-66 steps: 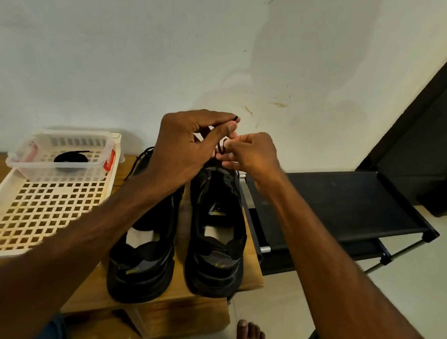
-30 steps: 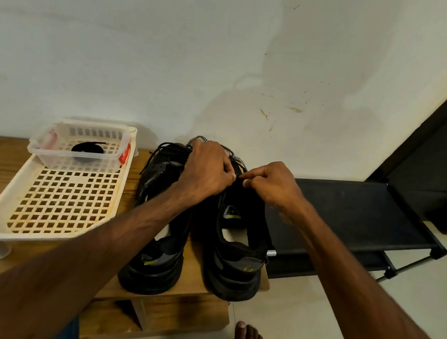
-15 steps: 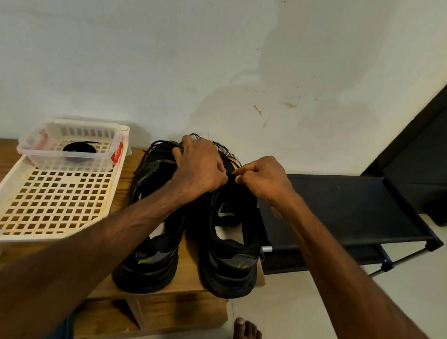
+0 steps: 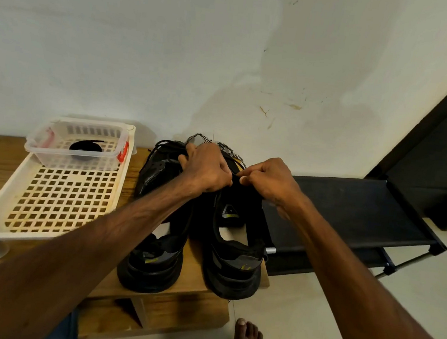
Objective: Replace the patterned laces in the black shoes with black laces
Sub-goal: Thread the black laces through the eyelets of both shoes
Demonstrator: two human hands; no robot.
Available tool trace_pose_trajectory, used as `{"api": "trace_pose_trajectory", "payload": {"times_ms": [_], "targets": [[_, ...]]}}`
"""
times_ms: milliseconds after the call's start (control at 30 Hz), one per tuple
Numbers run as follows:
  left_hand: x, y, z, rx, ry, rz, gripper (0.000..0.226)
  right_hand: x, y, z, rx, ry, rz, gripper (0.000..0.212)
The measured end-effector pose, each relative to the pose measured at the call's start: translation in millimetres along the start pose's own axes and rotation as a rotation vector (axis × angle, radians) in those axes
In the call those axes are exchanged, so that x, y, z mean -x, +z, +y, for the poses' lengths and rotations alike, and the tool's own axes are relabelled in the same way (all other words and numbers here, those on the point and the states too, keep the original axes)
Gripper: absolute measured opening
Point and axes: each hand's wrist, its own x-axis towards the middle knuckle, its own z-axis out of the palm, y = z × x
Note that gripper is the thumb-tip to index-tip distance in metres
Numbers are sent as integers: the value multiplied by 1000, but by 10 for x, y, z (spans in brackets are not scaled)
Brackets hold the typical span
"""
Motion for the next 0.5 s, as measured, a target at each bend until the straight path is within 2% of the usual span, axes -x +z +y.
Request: {"api": "trace_pose_trajectory", "payload": {"times_ms": [300, 500], "targets": [[-11, 110, 7, -70, -36, 149, 18, 12, -46, 24, -36, 15, -15, 14], [-45, 77, 18, -50, -66, 42, 16, 21, -9, 28, -28, -3, -25, 13]]}}
